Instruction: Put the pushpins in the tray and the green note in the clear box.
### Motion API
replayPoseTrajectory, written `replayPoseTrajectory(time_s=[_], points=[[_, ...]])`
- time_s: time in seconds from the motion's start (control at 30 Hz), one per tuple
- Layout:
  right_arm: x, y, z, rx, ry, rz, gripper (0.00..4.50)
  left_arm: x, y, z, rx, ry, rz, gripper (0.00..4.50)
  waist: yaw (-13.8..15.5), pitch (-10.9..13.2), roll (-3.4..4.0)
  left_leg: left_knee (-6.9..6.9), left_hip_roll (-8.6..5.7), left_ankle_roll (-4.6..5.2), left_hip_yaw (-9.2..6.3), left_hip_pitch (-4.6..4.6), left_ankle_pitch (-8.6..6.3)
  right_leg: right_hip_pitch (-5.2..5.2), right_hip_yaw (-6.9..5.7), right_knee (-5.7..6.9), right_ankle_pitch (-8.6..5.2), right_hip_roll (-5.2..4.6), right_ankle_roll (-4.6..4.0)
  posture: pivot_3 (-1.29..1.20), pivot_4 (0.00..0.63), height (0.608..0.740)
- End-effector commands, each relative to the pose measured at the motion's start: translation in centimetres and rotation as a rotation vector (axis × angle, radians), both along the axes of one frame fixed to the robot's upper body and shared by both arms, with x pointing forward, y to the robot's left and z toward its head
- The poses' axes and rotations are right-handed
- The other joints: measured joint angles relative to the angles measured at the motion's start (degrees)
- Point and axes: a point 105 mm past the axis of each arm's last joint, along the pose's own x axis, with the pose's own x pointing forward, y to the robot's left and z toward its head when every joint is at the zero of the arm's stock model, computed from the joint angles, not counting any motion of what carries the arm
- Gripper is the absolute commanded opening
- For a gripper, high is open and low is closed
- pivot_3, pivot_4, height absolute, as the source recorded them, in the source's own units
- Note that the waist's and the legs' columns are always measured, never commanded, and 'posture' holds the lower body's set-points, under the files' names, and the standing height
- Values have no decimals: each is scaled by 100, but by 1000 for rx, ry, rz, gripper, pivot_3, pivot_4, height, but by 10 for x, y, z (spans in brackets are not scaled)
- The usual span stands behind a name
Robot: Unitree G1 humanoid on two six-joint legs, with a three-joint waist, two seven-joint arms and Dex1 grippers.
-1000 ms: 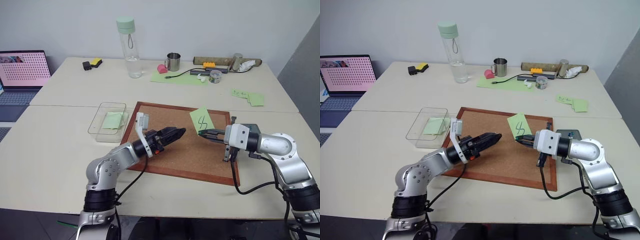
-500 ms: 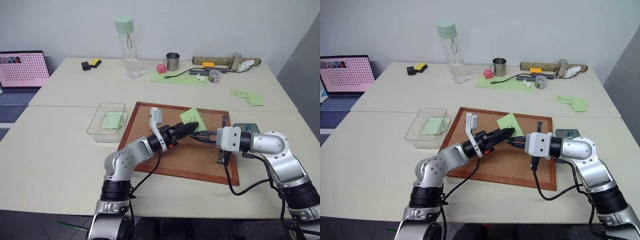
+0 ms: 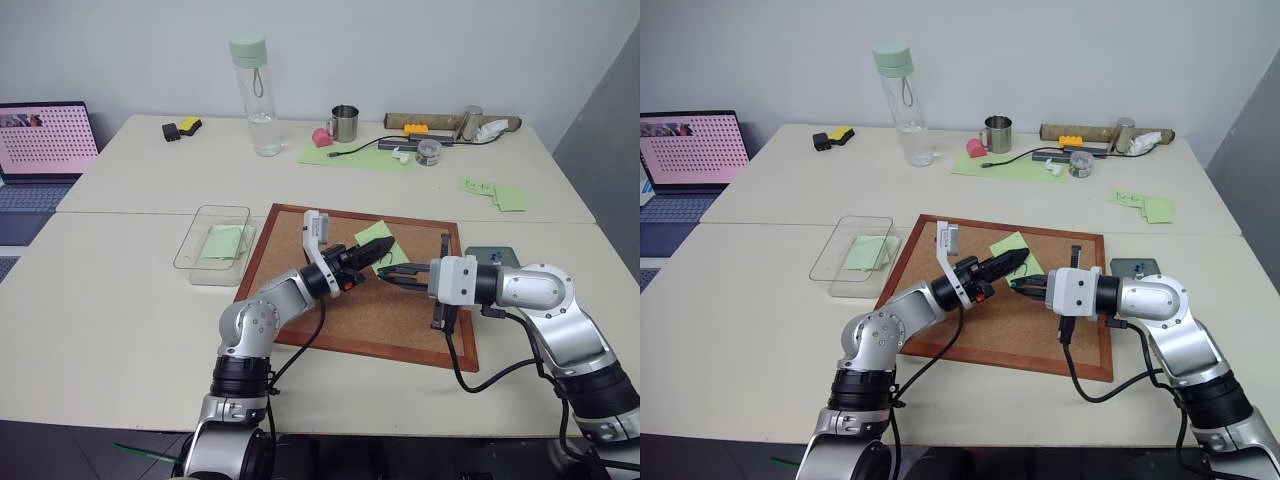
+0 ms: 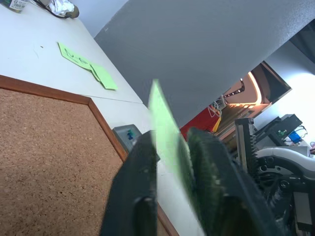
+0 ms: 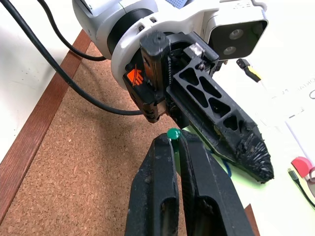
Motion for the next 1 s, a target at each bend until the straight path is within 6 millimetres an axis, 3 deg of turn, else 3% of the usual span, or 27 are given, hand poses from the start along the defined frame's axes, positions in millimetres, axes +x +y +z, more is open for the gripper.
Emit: replayPoseTrajectory(time_s=[0.03, 0.07, 0.33, 0.53, 0.73, 0.87, 1.0], points=[[1, 3, 13, 18, -64, 9, 0, -1, -2, 9, 4, -61, 1, 224, 0, 0, 0, 0, 0, 0, 0, 0, 0, 0, 0, 0, 0, 0, 0, 0, 150, 740], [1, 3, 14, 19, -66, 7, 0, 0, -2, 8, 15, -62, 10, 44, 0, 0, 0, 0, 0, 0, 0, 0, 0, 0, 0, 0, 0, 0, 0, 0, 150, 740], [3, -3, 27, 64, -94, -25, 0, 9, 0, -7, 77, -61, 82, 44, 2, 0, 0, 0, 0, 0, 0, 0, 0, 0, 0, 0, 0, 0, 0, 0, 150, 740], [8, -33, 45, 148, -61, -162, 0, 18, 2, -12, 109, -73, 133, 44, 21, 0, 0, 0, 0, 0, -1, -3, 0, -1, 0, -1, 0, 0, 0, 0, 150, 740], [23, -87, 45, 224, 28, -440, 0, 21, 2, -12, 135, -99, 145, 44, 67, 0, 0, 1, 0, 1, 0, -7, -1, -2, 0, -1, 0, 0, -1, 0, 150, 740], [36, -148, 12, 216, 162, -754, 0, 20, 4, -2, 148, -148, 147, 44, 91, 0, 0, 1, 0, 2, 3, -6, -1, -2, 2, 0, 1, 0, -1, 0, 150, 740], [42, -178, -15, 213, 261, -926, 0, 18, 7, 3, 166, -179, 146, 44, 94, 0, 0, 1, 0, 3, 4, -9, -1, -2, 4, 0, 1, 0, -1, 0, 150, 740]])
